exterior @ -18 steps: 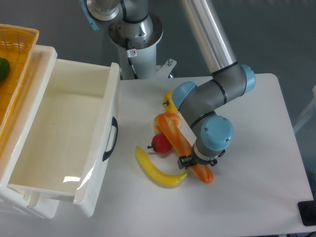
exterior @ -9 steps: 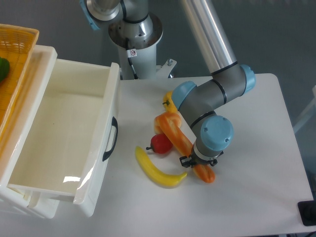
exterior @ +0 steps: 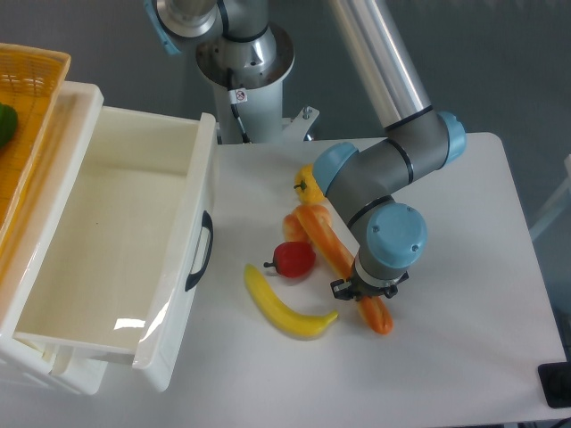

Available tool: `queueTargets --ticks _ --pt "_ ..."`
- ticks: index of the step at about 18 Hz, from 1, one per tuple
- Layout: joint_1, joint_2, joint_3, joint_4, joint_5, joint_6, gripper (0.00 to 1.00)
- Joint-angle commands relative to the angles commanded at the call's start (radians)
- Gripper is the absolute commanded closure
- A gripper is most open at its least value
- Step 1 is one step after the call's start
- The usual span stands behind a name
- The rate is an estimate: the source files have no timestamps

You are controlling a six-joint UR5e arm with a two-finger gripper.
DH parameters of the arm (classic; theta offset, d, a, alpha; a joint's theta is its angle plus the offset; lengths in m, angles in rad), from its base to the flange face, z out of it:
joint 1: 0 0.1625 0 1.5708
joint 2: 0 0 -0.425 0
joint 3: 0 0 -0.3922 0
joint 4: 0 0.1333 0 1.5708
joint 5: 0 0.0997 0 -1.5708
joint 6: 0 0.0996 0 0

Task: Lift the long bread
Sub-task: 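Lift the grasped long bread up off the table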

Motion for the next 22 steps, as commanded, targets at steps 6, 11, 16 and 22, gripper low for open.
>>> queueTargets --ticks 6,11,16,22 --pt "0.02 0.014 0.046 -0.008 -0.003 0.075 1.0" --pt "0.049 0.055 0.049 -0.081 -0.017 0.271 1.0" --pt "0.072 0.074 0.08 -0.164 -0.024 0.478 1.0" --pt "0.091 0.138 0.091 -0.213 -0.061 0.657 1.0"
